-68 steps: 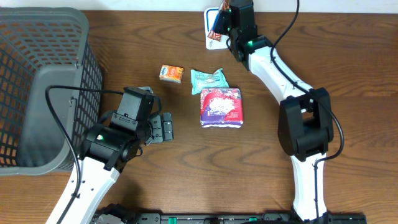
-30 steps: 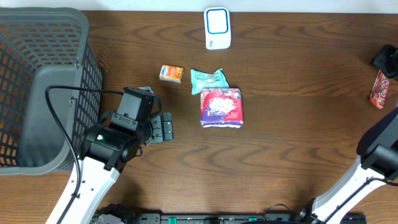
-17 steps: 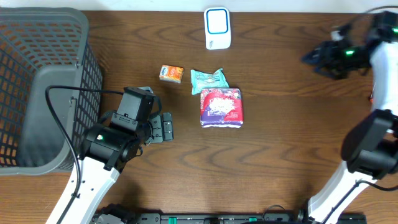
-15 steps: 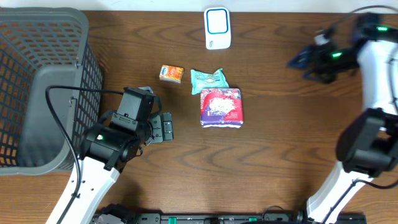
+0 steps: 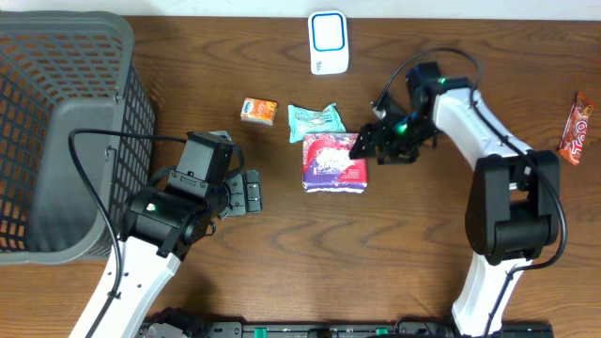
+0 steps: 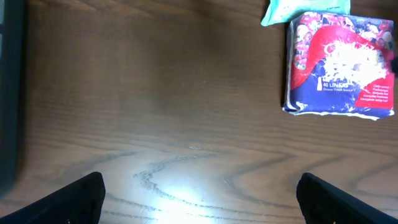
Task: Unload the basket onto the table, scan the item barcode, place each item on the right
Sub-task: 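Reach the right gripper to the purple Carefree pack and grasp it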
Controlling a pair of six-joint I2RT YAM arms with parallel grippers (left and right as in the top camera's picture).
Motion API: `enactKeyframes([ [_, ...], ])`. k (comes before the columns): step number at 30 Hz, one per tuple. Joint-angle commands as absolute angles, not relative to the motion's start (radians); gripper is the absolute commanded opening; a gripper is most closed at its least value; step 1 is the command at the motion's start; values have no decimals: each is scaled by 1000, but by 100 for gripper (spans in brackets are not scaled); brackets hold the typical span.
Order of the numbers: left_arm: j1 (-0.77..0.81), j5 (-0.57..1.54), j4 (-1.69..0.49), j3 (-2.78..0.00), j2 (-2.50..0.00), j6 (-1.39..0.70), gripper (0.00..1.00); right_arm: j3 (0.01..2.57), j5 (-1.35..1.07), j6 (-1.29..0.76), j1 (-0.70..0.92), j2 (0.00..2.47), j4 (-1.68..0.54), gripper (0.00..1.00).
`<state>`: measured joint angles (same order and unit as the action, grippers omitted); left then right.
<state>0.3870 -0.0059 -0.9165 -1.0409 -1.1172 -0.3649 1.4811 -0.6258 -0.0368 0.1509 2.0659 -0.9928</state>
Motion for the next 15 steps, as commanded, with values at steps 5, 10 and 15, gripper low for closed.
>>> enactKeyframes([
  [5, 382, -11, -919, -1042, -1119, -352, 98, 1333, -719, -136, 199, 2048, -820, 41],
  [10, 382, -11, -919, -1042, -1119, -352, 98, 1371, -567, -239, 199, 2037, -859, 4],
  [15, 382, -11, -919, -1042, -1119, -352, 98, 1566, -227, -258, 205, 1987, -1070, 1],
])
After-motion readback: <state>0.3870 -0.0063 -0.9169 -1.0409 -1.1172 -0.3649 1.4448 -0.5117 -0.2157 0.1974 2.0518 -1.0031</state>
